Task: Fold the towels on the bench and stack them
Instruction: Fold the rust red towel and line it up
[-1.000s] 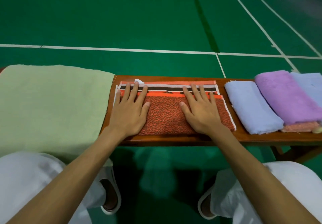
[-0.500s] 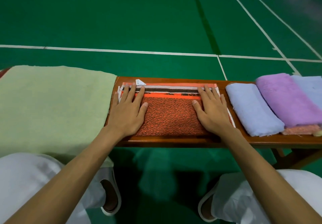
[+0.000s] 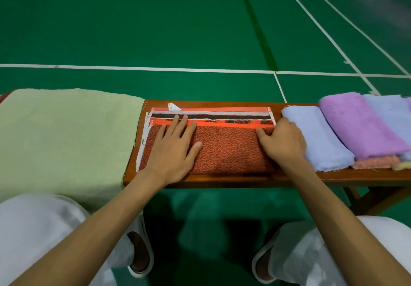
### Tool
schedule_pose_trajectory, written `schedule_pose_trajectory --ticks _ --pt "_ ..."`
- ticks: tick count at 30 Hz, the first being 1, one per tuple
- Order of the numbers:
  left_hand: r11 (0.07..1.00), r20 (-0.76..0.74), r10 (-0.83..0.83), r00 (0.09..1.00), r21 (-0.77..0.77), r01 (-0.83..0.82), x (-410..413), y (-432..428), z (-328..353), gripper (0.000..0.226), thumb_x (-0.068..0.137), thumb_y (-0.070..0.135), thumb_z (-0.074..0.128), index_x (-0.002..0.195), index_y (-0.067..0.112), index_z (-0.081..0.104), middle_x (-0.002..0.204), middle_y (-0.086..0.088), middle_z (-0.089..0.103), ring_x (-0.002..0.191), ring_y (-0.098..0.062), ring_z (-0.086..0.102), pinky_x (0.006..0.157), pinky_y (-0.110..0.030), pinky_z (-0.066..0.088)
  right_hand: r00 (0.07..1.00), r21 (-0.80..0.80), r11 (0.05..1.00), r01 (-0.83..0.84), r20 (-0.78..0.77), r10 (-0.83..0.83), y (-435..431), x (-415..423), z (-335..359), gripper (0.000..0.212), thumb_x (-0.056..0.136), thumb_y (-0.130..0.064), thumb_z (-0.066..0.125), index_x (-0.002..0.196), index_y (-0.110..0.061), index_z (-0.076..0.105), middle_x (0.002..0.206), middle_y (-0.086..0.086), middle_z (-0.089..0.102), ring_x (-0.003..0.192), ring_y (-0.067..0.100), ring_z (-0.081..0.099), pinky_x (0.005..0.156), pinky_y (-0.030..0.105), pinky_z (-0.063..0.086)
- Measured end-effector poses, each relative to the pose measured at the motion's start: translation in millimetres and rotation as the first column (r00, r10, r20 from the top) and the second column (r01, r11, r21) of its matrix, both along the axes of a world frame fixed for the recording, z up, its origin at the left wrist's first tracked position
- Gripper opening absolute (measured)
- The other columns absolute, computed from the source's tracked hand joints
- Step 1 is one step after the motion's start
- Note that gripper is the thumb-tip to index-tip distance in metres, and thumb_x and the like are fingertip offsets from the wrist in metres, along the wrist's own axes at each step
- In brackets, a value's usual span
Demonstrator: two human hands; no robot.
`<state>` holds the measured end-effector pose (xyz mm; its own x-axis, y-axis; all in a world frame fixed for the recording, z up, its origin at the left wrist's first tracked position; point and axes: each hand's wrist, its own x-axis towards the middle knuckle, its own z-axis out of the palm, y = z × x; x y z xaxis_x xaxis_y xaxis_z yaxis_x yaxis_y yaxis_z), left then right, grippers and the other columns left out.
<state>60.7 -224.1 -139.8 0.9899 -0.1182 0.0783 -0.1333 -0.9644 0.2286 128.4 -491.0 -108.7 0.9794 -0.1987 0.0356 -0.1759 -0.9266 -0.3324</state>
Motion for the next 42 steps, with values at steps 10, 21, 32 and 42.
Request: schedule_pose_trajectory --ticks 10,21,32,42 --pt "0.964 0.006 -0.012 1.0 -0.267 0.013 4.9 -34.0 0.3 0.079 0.097 0.072 0.018 0.162 0.028 0.028 0.171 0.003 0.017 0.159 -0.016 0.006 0.129 -0.047 0.004 0.994 0.425 0.901 -0.09 -0.02 0.108 -40.1 18.4 21.4 0.028 0.093 -0.037 0.069 0.103 -0.011 0.066 0.106 0.012 0.071 0.102 0.033 0.065 0.091 0.042 0.051" --pt "-0.049 -0.507 -0.353 0.786 -0.829 -0.557 13.2 20.2 48.7 0.048 0.11 0.045 0.032 0.141 0.014 0.051 0.134 -0.019 0.067 0.099 -0.03 0.075 0.072 -0.029 0.063 0.977 0.516 0.829 -0.215 0.098 0.192 -43.7 16.9 67.4 0.04 0.099 -0.007 0.058 0.139 -0.013 0.056 0.122 0.007 0.063 0.113 0.023 0.057 0.091 0.026 0.037" --pt "-0.085 -0.593 -0.319 0.74 -0.759 -0.645 14.8 21.0 46.9 0.06 0.105 0.055 0.042 0.141 0.01 0.055 0.118 -0.015 0.072 0.097 -0.03 0.075 0.083 -0.04 0.064 0.789 0.633 0.605 -0.483 0.016 0.614 100.9 -20.3 85.0 0.093 0.1 -0.036 0.063 0.164 -0.027 -0.004 0.12 0.0 0.073 0.093 0.018 0.073 0.087 0.041 0.057" --pt "0.082 -0.595 -0.083 0.8 -0.804 -0.589 14.7 5.8 39.3 0.036 0.101 -0.001 0.055 0.133 0.013 0.06 0.121 -0.016 0.073 0.114 -0.034 0.07 0.096 -0.047 0.057 0.984 0.373 0.927 -0.032 -0.151 0.095 44.6 4.7 19.3 0.053 0.086 -0.054 0.068 0.116 -0.012 0.056 0.106 0.009 0.07 0.101 0.035 0.067 0.089 0.05 0.056"
